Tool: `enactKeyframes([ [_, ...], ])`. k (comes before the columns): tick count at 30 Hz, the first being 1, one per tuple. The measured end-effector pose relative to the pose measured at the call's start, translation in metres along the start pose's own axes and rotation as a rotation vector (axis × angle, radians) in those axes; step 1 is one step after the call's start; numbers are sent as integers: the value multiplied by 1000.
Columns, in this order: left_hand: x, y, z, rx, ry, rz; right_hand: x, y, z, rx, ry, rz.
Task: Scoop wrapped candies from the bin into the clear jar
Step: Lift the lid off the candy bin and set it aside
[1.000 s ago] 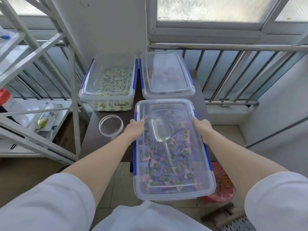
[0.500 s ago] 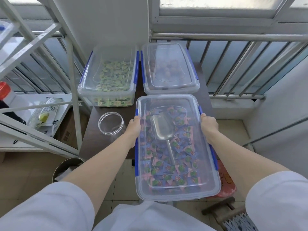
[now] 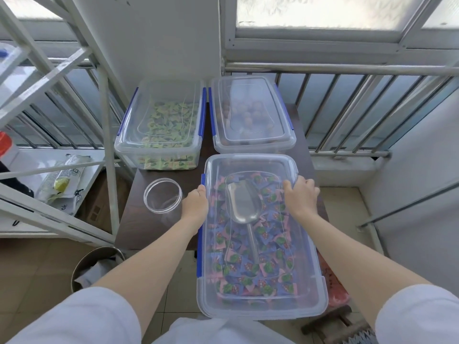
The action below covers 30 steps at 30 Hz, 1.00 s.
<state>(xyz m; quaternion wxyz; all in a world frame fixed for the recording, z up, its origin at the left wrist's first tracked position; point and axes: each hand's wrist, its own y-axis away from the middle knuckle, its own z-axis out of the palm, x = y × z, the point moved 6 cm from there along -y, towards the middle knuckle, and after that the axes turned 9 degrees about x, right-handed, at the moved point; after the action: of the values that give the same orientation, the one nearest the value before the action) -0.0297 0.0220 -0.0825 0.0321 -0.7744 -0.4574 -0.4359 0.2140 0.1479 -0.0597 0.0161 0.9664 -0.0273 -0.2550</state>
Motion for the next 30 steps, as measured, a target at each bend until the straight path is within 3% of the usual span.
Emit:
enactKeyframes([
  [5,-2,-12,-2,65,-198,48,1,-2,2,24,25,0],
  [10,1,-11,-3,59,-78,-40,2,-1,0,3,-5,30],
  [15,23,-11,-3,73,-92,139,11,6,-10,1,109,108],
  [24,27,10,-8,115,-306,226,13,11,-21,-12,85,72],
  [27,35,17,-17,147,-242,204,6,12,-29,-29,73,32],
  [30,31,16,-15,35,15,87,3,11,-38,-29,13,24],
])
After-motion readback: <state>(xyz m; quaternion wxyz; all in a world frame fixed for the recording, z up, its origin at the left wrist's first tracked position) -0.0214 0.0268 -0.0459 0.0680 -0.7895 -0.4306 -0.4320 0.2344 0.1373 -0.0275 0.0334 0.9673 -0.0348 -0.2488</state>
